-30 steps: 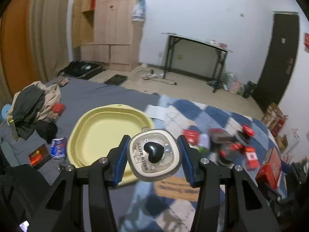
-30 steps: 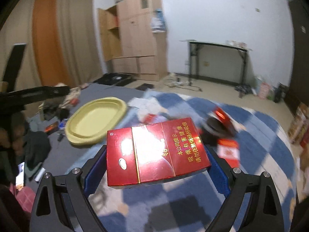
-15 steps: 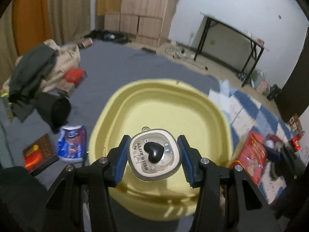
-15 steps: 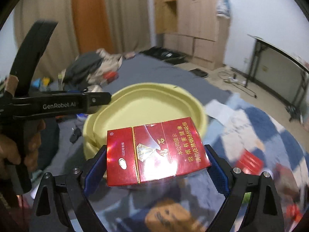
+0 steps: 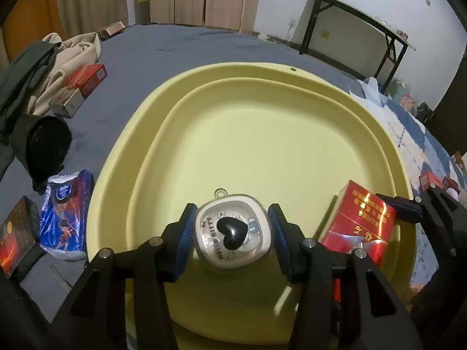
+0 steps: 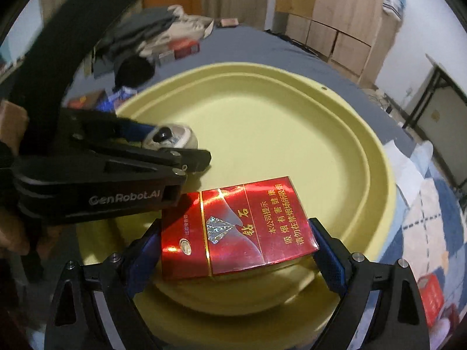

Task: Organize rigid objects
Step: 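Carry tape roll and red pack to the yellow tray and release both, then withdraw both tools from the tray back over the rug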

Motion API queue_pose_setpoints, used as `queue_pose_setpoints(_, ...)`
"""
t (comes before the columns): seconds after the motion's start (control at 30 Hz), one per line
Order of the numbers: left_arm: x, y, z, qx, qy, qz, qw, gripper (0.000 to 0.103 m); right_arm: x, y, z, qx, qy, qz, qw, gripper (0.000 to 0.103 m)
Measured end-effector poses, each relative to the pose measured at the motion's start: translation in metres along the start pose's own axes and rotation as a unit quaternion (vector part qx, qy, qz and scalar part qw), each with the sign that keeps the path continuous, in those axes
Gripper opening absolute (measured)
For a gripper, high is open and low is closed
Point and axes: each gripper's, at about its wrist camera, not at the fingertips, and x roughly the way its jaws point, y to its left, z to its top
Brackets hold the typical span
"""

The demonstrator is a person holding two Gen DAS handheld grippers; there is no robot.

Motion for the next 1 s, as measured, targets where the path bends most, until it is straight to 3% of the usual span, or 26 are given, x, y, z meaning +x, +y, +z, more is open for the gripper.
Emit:
queue_pose_setpoints(0.13,-0.001,0.002,0.003,-0.01,0.002,0.004,0.9999,0.052,0.009,0.0,0.009,0.007,-0.002,-0.007,1.0,0.096)
queue_pose_setpoints(0.3,-0.039,-0.002,0.011,-0.015,-0.045,0.01,0.9988,0.091,-0.016,0.014,0.0,0.005,-0.033,-0.002,0.999,0.102)
queue_pose_setpoints(0.5,-0.11,-0.044,0.023,-0.008,-0.088,-0.021,0.9959,0.102,-0.093,0.016,-0.035,0.041,-0.074,-0.003,0.996,0.103)
queue_pose_setpoints(0.63,-0.164,-0.106,0.011,0.032,-0.102,-0.074,0.9915,0.103,-0.18,-0.003,-0.087,0.144,-0.12,-0.033,0.982,0.103)
queue_pose_setpoints(0.8,-0.22,-0.19,-0.031,0.095,-0.106,-0.138,0.9801,0.103,-0.279,-0.023,-0.175,0.228,-0.139,-0.109,0.958,0.103)
queue_pose_setpoints(0.93,-0.241,-0.232,-0.079,0.119,-0.104,-0.16,0.9744,0.103,-0.343,-0.032,-0.241,0.261,-0.143,-0.164,0.941,0.103)
queue_pose_setpoints(1.0,-0.236,-0.246,-0.1,0.129,-0.079,-0.16,0.9755,0.103,-0.367,-0.031,-0.269,0.279,-0.138,-0.175,0.934,0.103)
